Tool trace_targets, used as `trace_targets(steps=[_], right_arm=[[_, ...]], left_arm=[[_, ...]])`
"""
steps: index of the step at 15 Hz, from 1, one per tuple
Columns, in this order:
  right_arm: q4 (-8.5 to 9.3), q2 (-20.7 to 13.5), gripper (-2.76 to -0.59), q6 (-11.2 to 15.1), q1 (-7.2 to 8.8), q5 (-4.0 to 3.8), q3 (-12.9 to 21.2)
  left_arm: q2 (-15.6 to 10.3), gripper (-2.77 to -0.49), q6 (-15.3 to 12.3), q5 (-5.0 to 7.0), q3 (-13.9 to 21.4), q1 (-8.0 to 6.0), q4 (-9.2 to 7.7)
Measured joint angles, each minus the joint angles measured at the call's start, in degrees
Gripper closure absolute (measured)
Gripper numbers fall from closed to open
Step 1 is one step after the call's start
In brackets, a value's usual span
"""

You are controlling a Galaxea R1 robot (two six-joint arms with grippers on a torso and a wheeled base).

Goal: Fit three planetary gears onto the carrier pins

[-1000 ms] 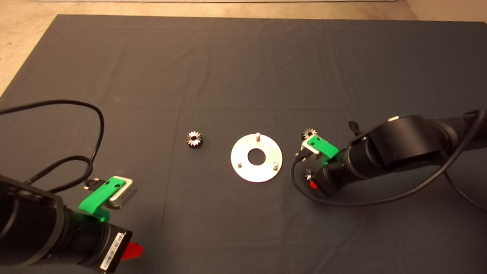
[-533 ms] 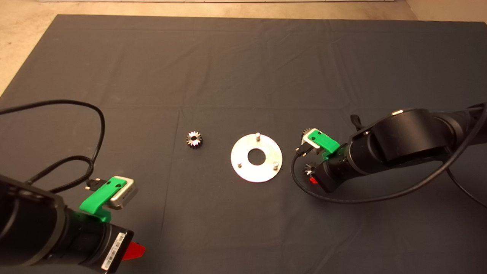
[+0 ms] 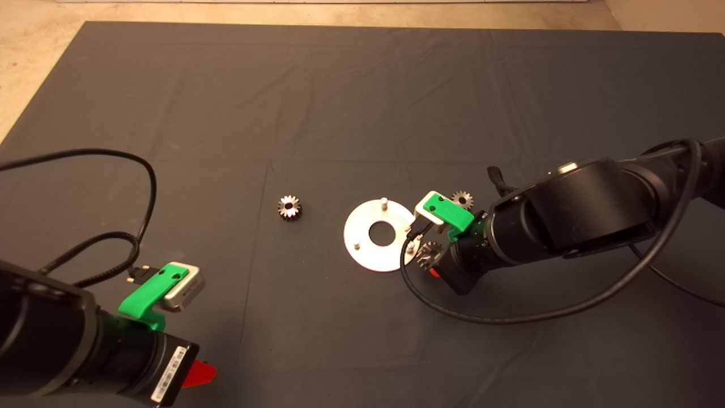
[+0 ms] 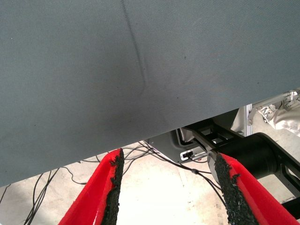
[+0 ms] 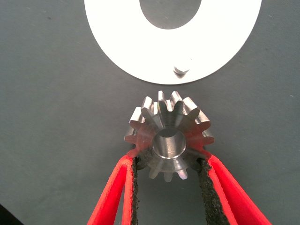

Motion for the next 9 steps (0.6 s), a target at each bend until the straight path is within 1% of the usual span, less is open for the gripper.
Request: trace_targets(steps=[5,7,9], right_arm=[[0.02,2.0,-0.76,0.0,0.00,0.09,-0.3],[0.04,2.5,-0.76,0.0,0.00,0.24,-1.7],[0.02,2.8,-0.76,-0.2,0.00,0.24,-4.0]], left_arm=[[0.0,-1.31,0.0,-0.03,0.0,0.00,0.00],[0.0,-1.31,0.0,-0.49,0.0,0.00,-0.01],[-0.1,-1.31,0.0,-0.68,0.0,0.00,-0.01]])
